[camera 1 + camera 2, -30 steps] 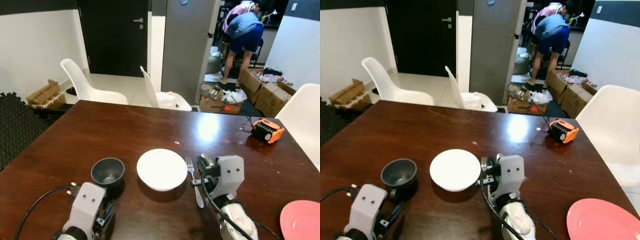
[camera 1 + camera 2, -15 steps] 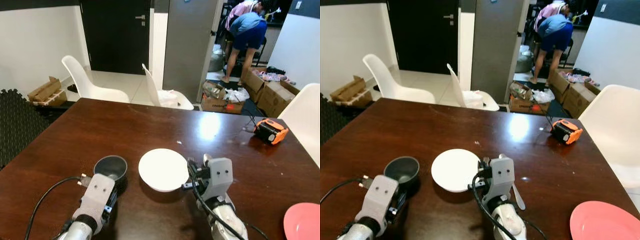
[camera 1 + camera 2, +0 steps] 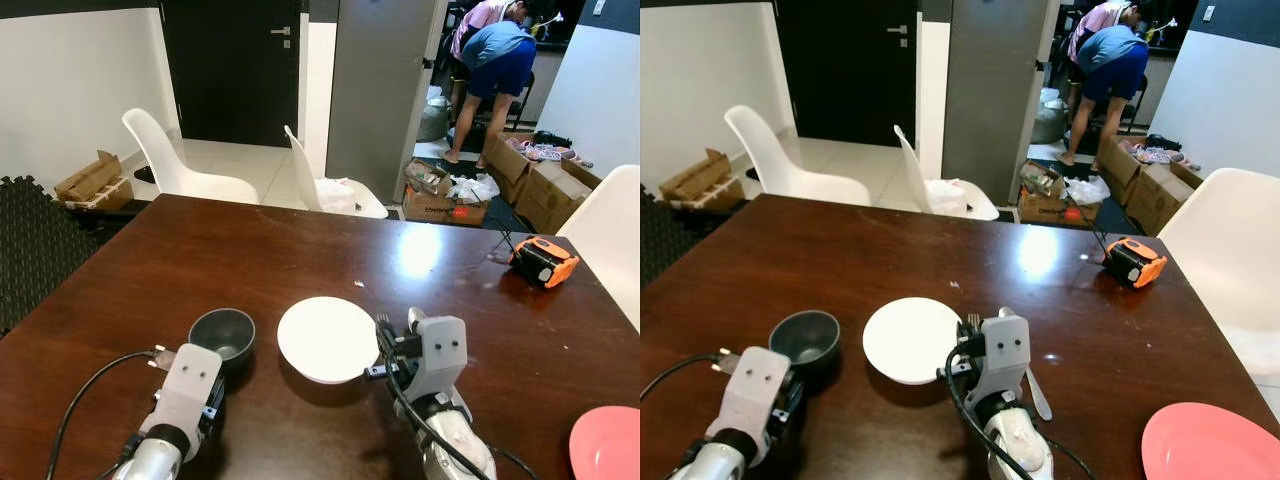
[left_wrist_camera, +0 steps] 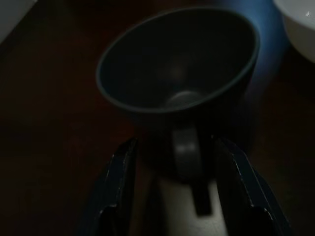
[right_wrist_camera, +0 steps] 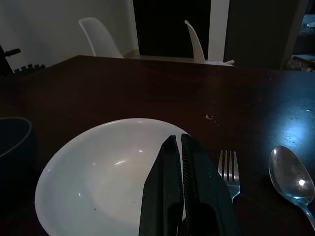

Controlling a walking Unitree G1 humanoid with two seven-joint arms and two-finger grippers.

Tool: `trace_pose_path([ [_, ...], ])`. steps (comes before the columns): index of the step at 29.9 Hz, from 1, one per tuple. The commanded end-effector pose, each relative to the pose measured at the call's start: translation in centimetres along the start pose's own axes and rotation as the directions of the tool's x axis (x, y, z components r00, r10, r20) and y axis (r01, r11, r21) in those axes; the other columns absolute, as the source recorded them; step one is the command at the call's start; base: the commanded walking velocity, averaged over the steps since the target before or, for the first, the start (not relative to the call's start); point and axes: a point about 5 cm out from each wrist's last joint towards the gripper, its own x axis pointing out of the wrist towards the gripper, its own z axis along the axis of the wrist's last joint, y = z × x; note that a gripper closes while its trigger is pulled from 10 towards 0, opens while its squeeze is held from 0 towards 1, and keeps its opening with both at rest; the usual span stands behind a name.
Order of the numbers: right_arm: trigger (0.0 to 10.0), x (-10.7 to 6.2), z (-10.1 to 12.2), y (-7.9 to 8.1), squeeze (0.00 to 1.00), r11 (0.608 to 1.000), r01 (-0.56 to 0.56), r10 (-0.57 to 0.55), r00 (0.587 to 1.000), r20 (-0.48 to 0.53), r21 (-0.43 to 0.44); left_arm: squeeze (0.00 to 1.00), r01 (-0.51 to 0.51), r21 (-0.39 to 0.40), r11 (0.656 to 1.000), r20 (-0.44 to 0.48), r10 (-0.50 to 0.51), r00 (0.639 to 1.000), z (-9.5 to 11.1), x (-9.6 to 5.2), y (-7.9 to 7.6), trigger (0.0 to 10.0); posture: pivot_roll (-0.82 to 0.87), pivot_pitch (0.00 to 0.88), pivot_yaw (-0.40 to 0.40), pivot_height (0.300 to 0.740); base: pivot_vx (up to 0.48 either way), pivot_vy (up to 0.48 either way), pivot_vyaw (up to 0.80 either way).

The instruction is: Setting the table

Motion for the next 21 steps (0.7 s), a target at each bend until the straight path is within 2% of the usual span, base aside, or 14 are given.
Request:
trace_pose_path([
  [1,10.0,-0.27,-0.34,-0.09,0.0,1.0,0.007,-0.007,1.0,-0.01,0.008,0.0,-0.003,-0.005,1.0,-0.017,0.003,1.0,-0.48,-0.03,-0.25,1.3,0.05,0.121,0.045,0.74,0.0,0.0,0.0],
  [2,10.0,-0.3,-0.33,-0.11,0.0,1.0,0.007,-0.007,1.0,-0.01,0.007,0.0,-0.003,-0.016,1.0,-0.017,0.003,1.0,-0.47,0.03,-0.35,0.0,0.05,0.123,0.045,0.74,0.0,0.0,0.0],
  [21,10.0,-0.4,-0.52,-0.01,0.0,1.0,0.011,-0.011,1.0,-0.015,0.011,0.0,-0.013,-0.063,0.998,0.006,0.013,1.0,-0.05,0.41,-0.35,0.0,0.05,0.121,0.05,0.74,0.0,0.0,0.0],
])
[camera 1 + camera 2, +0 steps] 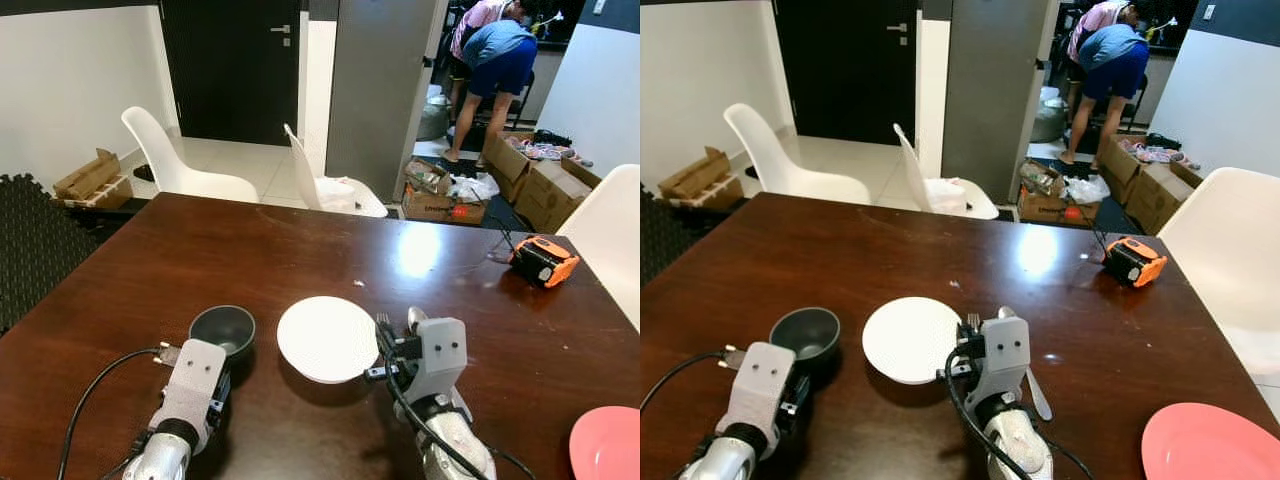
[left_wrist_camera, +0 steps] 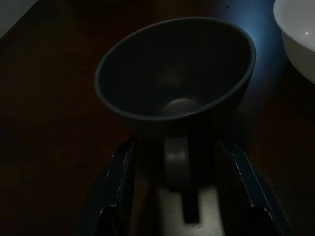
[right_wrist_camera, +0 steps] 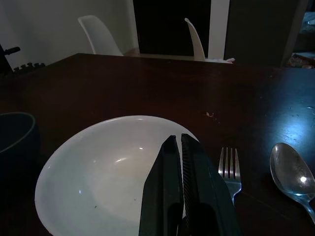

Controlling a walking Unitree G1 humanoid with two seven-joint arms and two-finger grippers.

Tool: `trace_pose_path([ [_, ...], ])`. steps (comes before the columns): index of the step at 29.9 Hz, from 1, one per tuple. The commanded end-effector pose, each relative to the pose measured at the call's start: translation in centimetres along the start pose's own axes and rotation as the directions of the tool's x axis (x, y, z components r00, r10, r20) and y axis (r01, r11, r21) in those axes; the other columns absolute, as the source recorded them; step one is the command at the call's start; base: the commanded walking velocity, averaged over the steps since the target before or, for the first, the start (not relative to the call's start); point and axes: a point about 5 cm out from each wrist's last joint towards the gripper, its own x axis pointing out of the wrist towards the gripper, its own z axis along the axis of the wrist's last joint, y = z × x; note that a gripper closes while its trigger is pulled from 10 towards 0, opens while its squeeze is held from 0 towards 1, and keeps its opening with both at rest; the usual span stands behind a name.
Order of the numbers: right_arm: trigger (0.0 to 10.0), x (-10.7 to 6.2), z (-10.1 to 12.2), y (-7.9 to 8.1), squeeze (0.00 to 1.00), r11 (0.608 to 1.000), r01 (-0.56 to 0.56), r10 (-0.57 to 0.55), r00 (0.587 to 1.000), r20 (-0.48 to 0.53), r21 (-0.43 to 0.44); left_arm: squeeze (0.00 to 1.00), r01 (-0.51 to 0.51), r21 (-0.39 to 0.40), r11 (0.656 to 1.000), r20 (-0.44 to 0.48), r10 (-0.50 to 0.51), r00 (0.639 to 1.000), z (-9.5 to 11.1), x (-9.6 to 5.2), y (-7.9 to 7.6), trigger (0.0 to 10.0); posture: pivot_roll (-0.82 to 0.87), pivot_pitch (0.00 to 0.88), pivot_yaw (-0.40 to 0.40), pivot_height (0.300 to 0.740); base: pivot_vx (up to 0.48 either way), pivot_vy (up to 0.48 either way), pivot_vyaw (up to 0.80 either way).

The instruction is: Setting the table

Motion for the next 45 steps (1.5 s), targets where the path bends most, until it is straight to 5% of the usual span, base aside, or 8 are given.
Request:
trace_pose_path([
  [1,10.0,-0.3,-0.4,-0.1,0.0,1.0,0.011,-0.011,1.0,-0.011,0.007,0.0,-0.005,-0.006,1.0,-0.017,0.005,1.0,-0.5,-0.2,-0.1,0.0,0.05,0.121,0.05,0.74,0.0,0.0,0.0],
  [4,10.0,-0.3,-0.4,-0.1,0.0,1.0,0.011,-0.011,1.0,-0.012,0.007,0.0,-0.005,-0.012,1.0,-0.016,0.005,1.0,-0.6,-0.2,0.0,0.0,0.05,0.121,0.052,0.74,0.0,0.0,0.0],
  [5,10.0,-0.3,-0.4,-0.1,0.0,1.0,0.011,-0.011,1.0,-0.012,0.007,0.0,-0.005,-0.015,1.0,-0.017,0.005,1.0,-0.6,-0.2,0.0,10.0,0.05,0.121,0.052,0.74,0.0,0.0,0.0],
  [8,10.0,-0.3,-0.4,-0.1,0.0,1.0,0.012,-0.012,1.0,-0.012,0.007,0.0,0.001,-0.022,1.0,-0.014,-0.002,1.0,-0.6,-0.3,0.1,10.0,0.05,0.121,0.055,0.74,0.0,0.0,0.0],
  [10,10.0,-0.3,-0.5,0.0,0.0,1.0,0.013,-0.013,1.0,-0.012,0.008,0.0,0.008,-0.023,1.0,-0.006,-0.008,1.0,-0.6,-0.5,0.3,0.0,0.06,0.12,0.056,0.74,0.0,0.0,0.0],
  [25,10.0,-0.3,-0.4,0.1,0.0,1.0,0.012,-0.012,1.0,-0.005,0.009,0.0,0.098,-0.069,0.993,0.096,-0.092,0.991,1.6,-1.0,-0.1,10.0,0.05,0.108,0.063,0.74,0.0,0.0,0.0],
  [27,10.0,-0.2,-0.4,0.1,0.0,1.0,0.012,-0.012,1.0,-0.003,0.01,1.0,0.1,-0.061,0.993,0.101,-0.094,0.99,1.7,-0.9,-0.1,10.0,0.05,0.107,0.063,0.74,0.0,0.0,0.0],
  [45,10.0,-0.2,-0.4,0.4,0.0,1.0,-0.013,0.013,1.0,-0.001,0.003,0.0,0.164,0.155,0.974,0.101,-0.181,0.978,3.5,-0.7,4.7,10.0,0.06,0.093,0.065,0.74,0.0,0.0,0.0],
])
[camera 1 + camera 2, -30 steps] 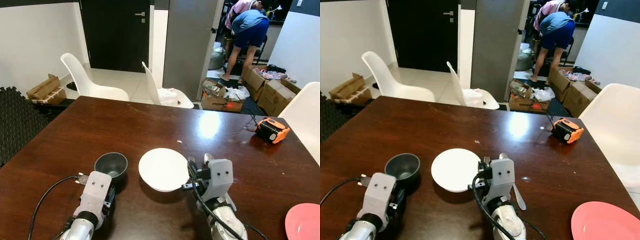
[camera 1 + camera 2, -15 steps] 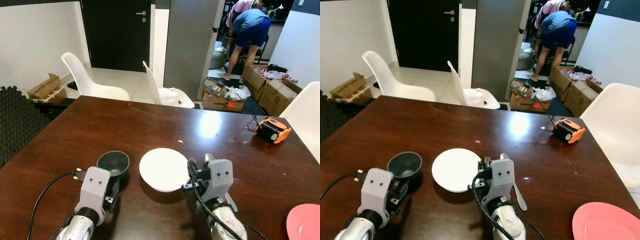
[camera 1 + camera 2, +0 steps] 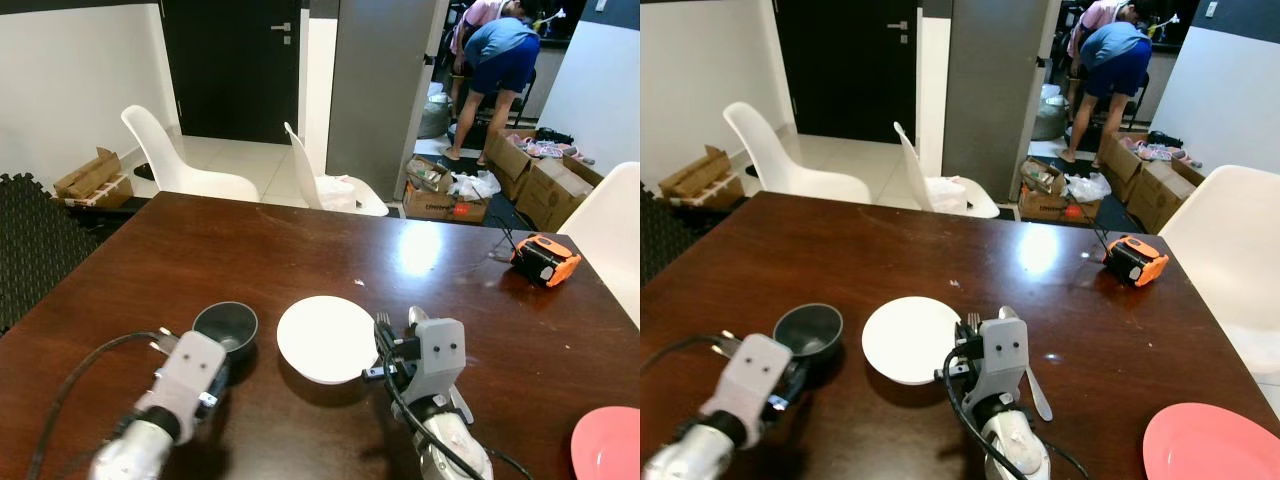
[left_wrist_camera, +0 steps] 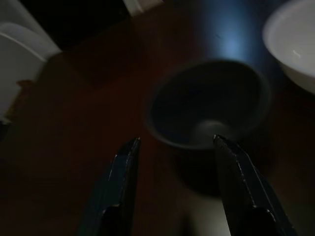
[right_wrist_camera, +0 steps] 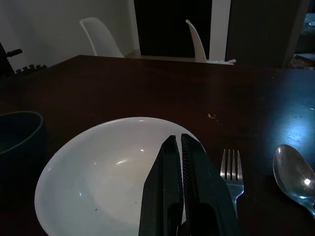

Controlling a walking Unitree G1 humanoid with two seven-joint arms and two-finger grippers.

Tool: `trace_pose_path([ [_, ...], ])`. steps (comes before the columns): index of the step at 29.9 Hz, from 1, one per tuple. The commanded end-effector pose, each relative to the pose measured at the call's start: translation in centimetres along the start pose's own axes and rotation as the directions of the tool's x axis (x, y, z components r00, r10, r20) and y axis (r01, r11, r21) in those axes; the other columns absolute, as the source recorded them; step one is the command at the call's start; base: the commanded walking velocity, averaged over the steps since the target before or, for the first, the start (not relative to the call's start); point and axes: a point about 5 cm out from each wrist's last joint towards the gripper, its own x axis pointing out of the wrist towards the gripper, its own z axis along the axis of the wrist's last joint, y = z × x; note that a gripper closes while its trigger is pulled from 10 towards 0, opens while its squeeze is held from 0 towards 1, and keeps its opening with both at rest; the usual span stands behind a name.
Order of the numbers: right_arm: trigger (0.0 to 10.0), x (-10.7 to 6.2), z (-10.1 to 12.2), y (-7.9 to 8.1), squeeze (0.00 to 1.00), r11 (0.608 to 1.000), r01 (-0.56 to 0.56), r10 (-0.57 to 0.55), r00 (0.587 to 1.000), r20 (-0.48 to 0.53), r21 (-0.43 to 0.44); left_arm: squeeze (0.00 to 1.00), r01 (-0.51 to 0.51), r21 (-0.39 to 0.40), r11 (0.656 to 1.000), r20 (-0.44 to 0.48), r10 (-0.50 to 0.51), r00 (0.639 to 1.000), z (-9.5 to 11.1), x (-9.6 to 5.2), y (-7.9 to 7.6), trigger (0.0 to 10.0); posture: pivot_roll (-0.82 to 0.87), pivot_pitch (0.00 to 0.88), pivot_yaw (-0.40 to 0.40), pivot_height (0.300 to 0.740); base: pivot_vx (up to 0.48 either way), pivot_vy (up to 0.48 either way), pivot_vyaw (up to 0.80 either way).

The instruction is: Setting the table

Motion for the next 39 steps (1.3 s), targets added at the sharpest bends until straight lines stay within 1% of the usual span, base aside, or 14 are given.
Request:
trace_pose_path([
  [1,10.0,-0.2,-0.4,0.1,0.0,1.0,-0.008,0.008,1.0,-0.013,0.0,0.0,0.051,-0.049,0.997,0.013,-0.05,0.999,0.7,-0.1,0.5,10.0,0.06,0.092,0.069,0.74,0.0,0.0,0.0],
  [2,10.0,-0.2,-0.4,0.1,0.0,1.0,-0.008,0.008,1.0,-0.013,0.0,0.0,0.051,-0.049,0.997,0.013,-0.05,0.999,0.7,-0.1,0.5,10.0,0.06,0.092,0.069,0.74,0.0,0.0,0.0],
  [4,10.0,-0.1,-0.4,0.1,0.0,1.0,-0.011,0.011,1.0,-0.011,-0.001,0.0,0.061,-0.081,0.995,0.049,-0.058,0.997,2.0,-0.4,1.2,10.0,0.06,0.093,0.08,0.74,0.0,0.0,0.0],
  [6,10.0,-0.2,-0.4,0.3,0.0,1.0,-0.014,0.014,1.0,-0.01,0.0,0.0,0.073,-0.13,0.989,0.042,-0.068,0.997,2.6,-1.2,1.7,10.0,0.06,0.096,0.089,0.74,0.0,0.0,0.0],
  [8,10.0,-0.3,-0.5,0.4,0.0,1.0,-0.017,0.017,1.0,-0.01,0.001,0.0,0.087,-0.14,0.986,0.032,-0.083,0.996,2.7,-1.7,1.6,10.0,0.06,0.097,0.092,0.74,0.0,0.0,0.0],
  [11,10.0,-0.6,-0.8,1.1,0.0,0.999,-0.034,0.034,0.999,-0.021,0.011,0.0,0.165,-0.113,0.98,-0.03,-0.169,0.985,1.5,-3.3,0.8,10.0,0.06,0.104,0.104,0.74,0.0,0.0,0.0],
  [14,10.0,-0.8,-0.9,1.5,0.0,0.999,-0.044,0.044,0.999,-0.025,0.018,0.0,0.189,-0.099,0.977,-0.088,-0.198,0.976,-0.1,-3.8,0.6,10.0,0.06,0.107,0.107,0.74,0.0,0.0,0.0],
  [17,10.0,-0.9,-1.0,1.8,0.0,0.998,-0.05,0.05,0.998,-0.027,0.024,0.0,0.212,-0.07,0.975,-0.125,-0.22,0.968,-1.2,-3.8,0.5,10.0,0.06,0.113,0.105,0.74,0.0,0.0,0.0],
  [19,10.0,-0.9,-1.1,1.9,0.0,0.998,-0.053,0.053,0.998,-0.029,0.027,0.0,0.22,-0.063,0.973,-0.129,-0.226,0.965,-1.4,-3.2,0.3,10.0,0.06,0.114,0.104,0.74,0.0,0.0,0.0],
  [21,10.0,-0.9,-1.1,1.9,0.0,0.998,-0.055,0.056,0.998,-0.031,0.029,0.0,0.223,-0.078,0.972,-0.129,-0.231,0.964,-1.3,-2.5,-0.1,10.0,0.06,0.112,0.103,0.74,0.0,0.0,0.0],
  [23,10.0,-0.9,-1.1,1.9,0.0,0.998,-0.056,0.057,0.998,-0.031,0.029,0.0,0.224,-0.082,0.971,-0.128,-0.234,0.964,-1.3,-2.2,-0.3,10.0,0.06,0.113,0.103,0.74,0.0,0.0,0.0],
  [25,10.0,-0.9,-1.1,1.9,0.0,0.998,-0.055,0.056,0.998,-0.03,0.028,0.0,0.247,-0.1,0.964,-0.148,-0.26,0.954,-1.7,-1.9,-1.1,10.0,0.06,0.114,0.101,0.74,0.0,0.0,0.0],
  [31,10.0,-0.9,-1.1,1.9,0.0,0.998,-0.057,0.058,0.998,-0.032,0.026,0.0,0.289,-0.112,0.951,-0.169,-0.305,0.937,-2.5,-2.1,-2.6,10.0,0.06,0.119,0.097,0.74,0.0,0.0,0.0],
  [39,10.0,-1.0,-1.1,1.9,0.0,0.998,-0.057,0.058,0.998,-0.034,0.028,0.0,0.266,-0.124,0.956,-0.167,-0.284,0.944,-2.5,-1.9,-2.6,10.0,0.06,0.124,0.1,0.74,0.0,0.0,0.0],
])
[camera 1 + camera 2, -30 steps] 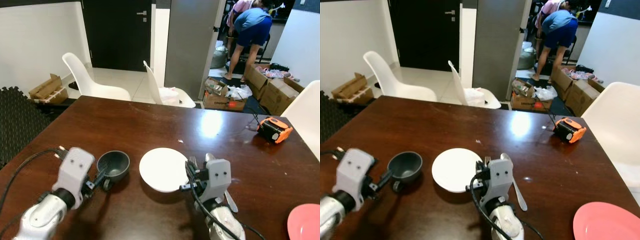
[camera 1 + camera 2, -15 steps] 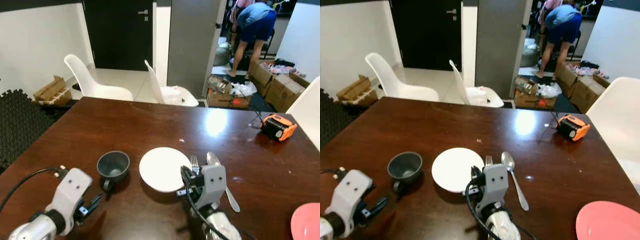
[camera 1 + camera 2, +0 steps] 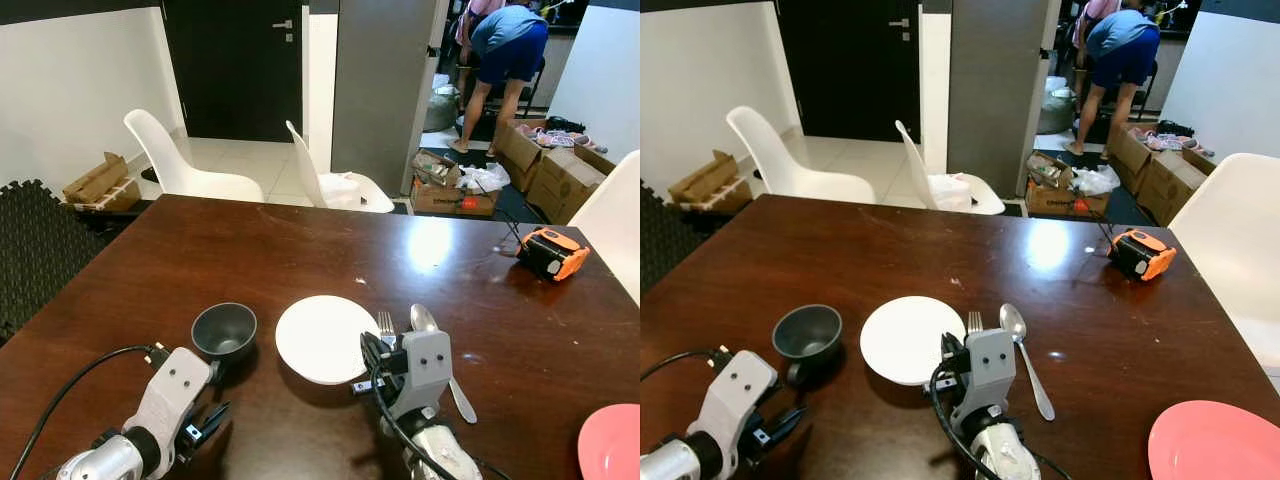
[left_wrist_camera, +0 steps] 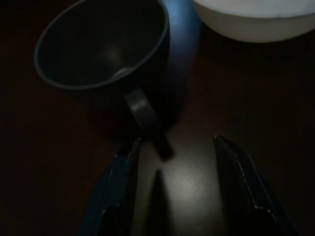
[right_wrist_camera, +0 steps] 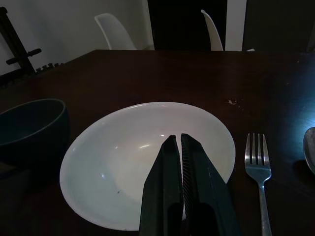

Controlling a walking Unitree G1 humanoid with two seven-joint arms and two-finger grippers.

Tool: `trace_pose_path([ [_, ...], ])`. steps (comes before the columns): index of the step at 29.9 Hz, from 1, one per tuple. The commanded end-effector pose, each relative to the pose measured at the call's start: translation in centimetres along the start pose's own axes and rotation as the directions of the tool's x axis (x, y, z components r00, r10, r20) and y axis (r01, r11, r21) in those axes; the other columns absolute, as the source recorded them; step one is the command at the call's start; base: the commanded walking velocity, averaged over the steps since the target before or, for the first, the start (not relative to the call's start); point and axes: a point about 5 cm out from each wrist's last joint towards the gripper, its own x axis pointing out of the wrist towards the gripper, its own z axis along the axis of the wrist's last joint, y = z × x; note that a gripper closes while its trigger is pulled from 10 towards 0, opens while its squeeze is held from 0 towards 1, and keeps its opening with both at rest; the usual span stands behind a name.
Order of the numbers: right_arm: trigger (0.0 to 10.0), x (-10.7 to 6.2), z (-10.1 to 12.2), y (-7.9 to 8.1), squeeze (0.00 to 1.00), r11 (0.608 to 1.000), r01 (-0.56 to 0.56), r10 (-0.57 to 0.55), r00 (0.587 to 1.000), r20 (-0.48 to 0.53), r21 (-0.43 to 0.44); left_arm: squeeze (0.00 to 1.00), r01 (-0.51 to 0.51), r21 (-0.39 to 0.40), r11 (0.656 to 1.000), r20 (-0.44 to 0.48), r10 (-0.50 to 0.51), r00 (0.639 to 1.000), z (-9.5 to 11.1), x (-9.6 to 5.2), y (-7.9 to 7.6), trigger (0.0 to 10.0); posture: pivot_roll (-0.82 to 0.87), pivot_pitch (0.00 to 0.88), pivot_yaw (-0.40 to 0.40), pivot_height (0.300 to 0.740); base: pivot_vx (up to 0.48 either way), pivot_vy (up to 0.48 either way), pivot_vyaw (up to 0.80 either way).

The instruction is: Setting the table

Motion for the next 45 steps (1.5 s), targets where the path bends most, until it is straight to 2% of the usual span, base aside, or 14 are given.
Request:
trace_pose_path([
  [1,10.0,-0.3,-0.2,0.3,0.0,1.0,-0.006,0.006,1.0,-0.011,0.004,0.0,-0.029,-0.013,0.999,-0.016,0.029,0.999,-0.5,0.4,0.2,10.0,0.06,0.125,0.101,0.74,0.0,0.0,0.0],
  [13,10.0,-0.2,-0.2,0.3,0.0,1.0,-0.007,0.007,1.0,-0.011,0.004,0.0,-0.066,-0.084,0.994,0.008,0.067,0.998,0.0,2.1,-0.5,10.0,0.05,0.124,0.096,0.74,0.0,0.0,0.0],
  [14,10.0,-0.2,-0.2,0.2,0.0,1.0,-0.006,0.006,1.0,-0.01,0.004,0.0,-0.075,-0.086,0.993,0.01,0.076,0.997,0.0,2.2,-0.4,2.6,0.05,0.123,0.099,0.74,0.0,0.0,0.0],
  [15,10.0,-0.2,-0.2,0.2,0.0,1.0,-0.006,0.006,1.0,-0.01,0.004,0.0,-0.075,-0.086,0.993,0.01,0.076,0.997,0.0,2.2,-0.4,2.6,0.05,0.123,0.099,0.74,0.0,0.0,0.0],
  [16,10.0,-0.2,-0.2,0.2,0.0,1.0,-0.005,0.005,1.0,-0.01,0.004,0.0,-0.079,-0.089,0.993,0.012,0.08,0.997,0.0,2.2,-0.4,0.6,0.05,0.123,0.099,0.74,0.0,0.0,0.0],
  [17,10.0,-0.2,-0.2,0.2,0.0,1.0,-0.005,0.005,1.0,-0.01,0.004,0.0,-0.082,-0.091,0.993,0.013,0.084,0.996,0.1,2.3,-0.3,0.0,0.05,0.123,0.099,0.74,0.0,0.0,0.0],
  [34,10.0,-0.3,-0.2,0.3,0.0,1.0,-0.005,0.005,1.0,-0.011,0.005,0.0,-0.122,-0.095,0.988,0.012,0.124,0.992,-0.1,2.3,0.0,0.0,0.05,0.123,0.098,0.74,0.0,0.0,0.0],
  [35,10.0,-0.3,-0.2,0.3,0.0,1.0,-0.005,0.005,1.0,-0.01,0.005,0.0,-0.127,-0.093,0.987,0.009,0.129,0.992,-0.2,2.3,0.1,2.3,0.05,0.123,0.099,0.74,0.0,0.0,0.0],
  [36,10.0,-0.3,-0.2,0.3,0.0,1.0,-0.005,0.005,1.0,-0.01,0.005,0.0,-0.134,-0.09,0.987,0.008,0.135,0.991,-0.2,2.3,0.3,10.0,0.05,0.123,0.099,0.74,0.0,0.0,0.0],
  [38,10.0,-0.3,-0.2,0.3,0.0,1.0,-0.005,0.005,1.0,-0.011,0.005,0.0,-0.15,-0.093,0.984,0.019,0.152,0.988,-0.1,2.1,0.7,10.0,0.05,0.123,0.1,0.74,0.0,0.0,0.0],
  [39,10.0,-0.3,-0.2,0.3,0.0,1.0,-0.005,0.005,1.0,-0.011,0.005,0.0,-0.134,-0.102,0.986,0.045,0.139,0.989,0.2,2.0,0.8,0.0,0.05,0.123,0.101,0.74,0.0,0.0,0.0],
  [42,10.0,-0.3,-0.2,0.3,0.0,1.0,-0.004,0.004,1.0,-0.01,0.006,0.0,-0.14,-0.086,0.986,0.048,0.144,0.988,0.5,1.6,1.3,0.0,0.05,0.125,0.102,0.74,0.0,0.0,0.0],
  [43,10.0,-0.4,-0.2,0.3,0.0,1.0,-0.003,0.003,1.0,-0.01,0.006,0.0,-0.147,-0.078,0.986,0.054,0.151,0.987,0.9,1.0,1.9,10.0,0.05,0.127,0.101,0.74,0.0,0.0,0.0],
  [45,10.0,-0.4,-0.2,0.3,0.0,1.0,-0.002,0.002,1.0,-0.01,0.006,0.0,-0.146,-0.07,0.987,0.067,0.15,0.986,1.2,0.8,2.2,10.0,0.05,0.127,0.101,0.74,0.0,0.0,0.0],
])
